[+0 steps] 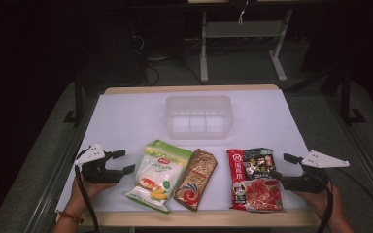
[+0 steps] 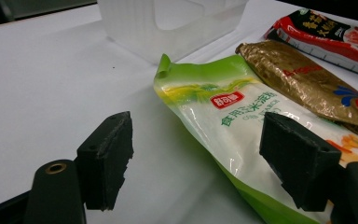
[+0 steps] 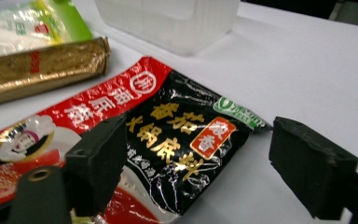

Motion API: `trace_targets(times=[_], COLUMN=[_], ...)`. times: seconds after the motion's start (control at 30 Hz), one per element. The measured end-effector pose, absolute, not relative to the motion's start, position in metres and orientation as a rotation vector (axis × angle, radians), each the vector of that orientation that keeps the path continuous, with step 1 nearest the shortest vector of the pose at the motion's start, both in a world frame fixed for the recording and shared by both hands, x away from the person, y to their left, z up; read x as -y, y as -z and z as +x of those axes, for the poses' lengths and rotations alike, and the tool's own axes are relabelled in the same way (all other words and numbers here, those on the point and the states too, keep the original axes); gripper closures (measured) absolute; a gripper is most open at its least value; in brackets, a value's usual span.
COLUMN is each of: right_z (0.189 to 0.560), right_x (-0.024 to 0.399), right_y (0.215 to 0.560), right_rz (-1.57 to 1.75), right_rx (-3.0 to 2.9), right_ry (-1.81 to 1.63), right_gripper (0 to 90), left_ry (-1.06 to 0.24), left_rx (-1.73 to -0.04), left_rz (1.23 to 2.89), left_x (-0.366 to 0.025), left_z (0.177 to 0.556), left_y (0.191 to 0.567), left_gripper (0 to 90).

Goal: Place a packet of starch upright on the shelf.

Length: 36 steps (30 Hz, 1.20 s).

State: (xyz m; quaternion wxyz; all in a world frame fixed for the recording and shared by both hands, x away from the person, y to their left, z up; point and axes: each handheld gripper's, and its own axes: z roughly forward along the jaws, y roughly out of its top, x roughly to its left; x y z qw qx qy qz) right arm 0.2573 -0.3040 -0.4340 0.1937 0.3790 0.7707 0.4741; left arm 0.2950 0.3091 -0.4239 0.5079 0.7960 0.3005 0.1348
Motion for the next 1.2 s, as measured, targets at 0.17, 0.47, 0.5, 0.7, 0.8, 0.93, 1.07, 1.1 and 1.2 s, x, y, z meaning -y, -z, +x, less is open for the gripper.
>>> trace_targets(times=[0.17,0.47,0.5,0.7,0.8,0.93,1.07,1.1,1.2], right_z=[0.257,0.254,0.253,0.251,0.251,0.252,0.253,0.253,0.253], right_x=[0.298,0.297,0.297,0.297,0.297,0.295,0.294,0.294,0.295], right_y=[0.435,0.440,0.440,0.441,0.441,0.443,0.444,0.444,0.445], right_rz=[1.043,1.036,1.034,1.032,1.034,1.037,1.043,1.044,1.045], right_rx=[-2.198,-2.229,-2.226,-2.227,-2.228,-2.239,-2.252,-2.253,-2.252], right_ry=[-1.295,-1.288,-1.282,-1.285,-1.282,-1.280,-1.289,-1.289,-1.301], right_gripper=[16.0,16.2,16.2,16.2,16.2,16.2,16.2,16.2,17.0], left_ry=[-0.317,-0.176,-0.161,-0.018,-0.017,0.049,0.107,0.107,0.185], left_rx=[-0.732,-0.738,-0.729,-0.726,-0.760,-0.761,-0.758,-0.758,-0.722], left_rz=[1.932,1.971,1.979,1.996,2.030,2.050,2.090,2.090,2.132], left_x=[-0.306,-0.296,-0.294,-0.283,-0.277,-0.271,-0.262,-0.262,-0.248], left_z=[0.294,0.301,0.303,0.315,0.323,0.332,0.343,0.343,0.350], left_y=[0.424,0.429,0.429,0.433,0.435,0.441,0.444,0.444,0.445], left_gripper=[21.5,17.7,17.5,17.1,16.2,15.5,15.5,15.5,16.0])
